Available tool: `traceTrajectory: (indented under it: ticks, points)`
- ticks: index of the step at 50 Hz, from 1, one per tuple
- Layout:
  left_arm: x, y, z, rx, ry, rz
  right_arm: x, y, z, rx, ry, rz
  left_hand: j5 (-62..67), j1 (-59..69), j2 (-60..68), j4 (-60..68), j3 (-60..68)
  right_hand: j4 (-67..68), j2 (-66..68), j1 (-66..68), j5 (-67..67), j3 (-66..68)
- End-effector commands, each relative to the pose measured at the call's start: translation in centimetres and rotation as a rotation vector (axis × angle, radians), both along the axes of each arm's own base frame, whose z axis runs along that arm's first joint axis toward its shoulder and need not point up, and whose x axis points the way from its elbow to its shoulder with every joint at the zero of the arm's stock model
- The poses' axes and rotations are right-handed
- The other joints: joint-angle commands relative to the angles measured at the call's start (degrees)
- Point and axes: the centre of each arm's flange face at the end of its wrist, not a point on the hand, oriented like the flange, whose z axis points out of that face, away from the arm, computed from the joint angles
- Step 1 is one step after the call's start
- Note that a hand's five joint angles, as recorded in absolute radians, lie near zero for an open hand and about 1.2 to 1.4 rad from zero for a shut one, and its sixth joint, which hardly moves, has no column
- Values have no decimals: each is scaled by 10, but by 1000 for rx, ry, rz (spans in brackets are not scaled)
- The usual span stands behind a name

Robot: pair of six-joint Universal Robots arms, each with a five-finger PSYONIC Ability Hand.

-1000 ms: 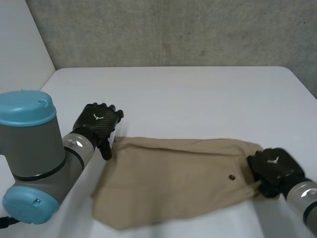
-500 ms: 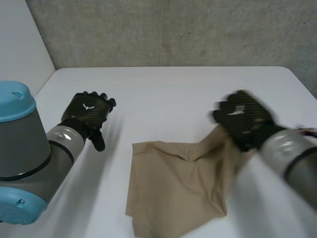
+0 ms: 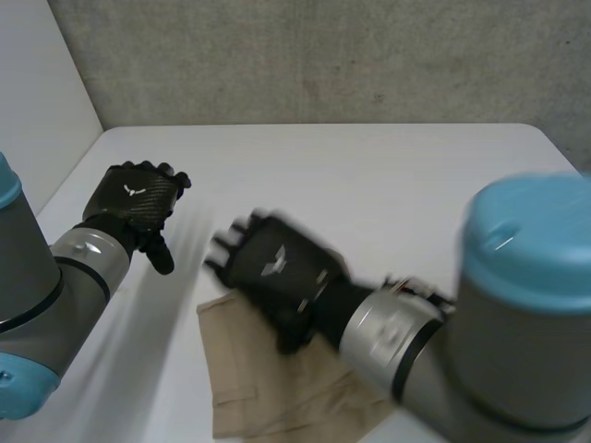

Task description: Fold the shorts.

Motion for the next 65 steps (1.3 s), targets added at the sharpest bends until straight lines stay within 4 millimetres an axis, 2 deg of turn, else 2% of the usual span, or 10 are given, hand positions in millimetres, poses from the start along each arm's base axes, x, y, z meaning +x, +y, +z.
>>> traceTrajectory:
  ticks: [1, 6, 10, 23, 30, 37, 45, 48, 57, 65]
  points:
    - [-13, 4, 12, -5, 112, -21, -33, -62, 48, 163, -260, -268, -14, -37, -15, -15, -22, -34, -25, -18, -39, -21]
    - [-29, 17, 12, 29, 191, -63, -46, -83, 37, 243, -257, -380, -11, -33, -11, -11, -18, -34, -25, -18, -39, -21]
    - [-41, 32, -1, 100, 214, -92, -45, -89, 6, 332, -154, -436, -4, -27, -4, -4, -12, -34, -25, -18, -39, -21]
    - [-47, 92, -72, 313, 115, -9, -45, -91, -65, 429, 37, -454, -14, -37, -15, -15, -22, -34, -25, -18, -39, -21]
    - [-49, 95, -101, 370, 47, -5, -48, -89, -85, 349, 78, -440, -16, -38, -16, -16, -23, -34, -25, -18, -39, -21]
    - [-52, 91, -97, 353, 55, -11, -52, -91, -90, 295, 92, -475, -16, -38, -16, -16, -23, -34, -25, -18, -39, -21]
    - [-61, 79, -59, 252, 143, -27, -52, -99, -72, 259, 41, -494, -19, -42, -20, -20, -27, -34, -25, -18, -39, -21]
    - [-60, 66, -24, 160, 211, -21, -52, -101, -51, 213, -13, -500, -24, -47, -25, -25, -32, -34, -25, -18, -39, -21]
    - [-22, 15, 106, -148, 359, 22, -92, -131, 84, -53, -402, -763, -16, -38, -16, -16, -23, -34, -25, -18, -39, -21]
    - [8, 1, 124, -15, 355, 60, -117, -138, 102, -38, -361, -863, -21, -43, -21, -21, -28, -34, -25, -18, -39, -21]
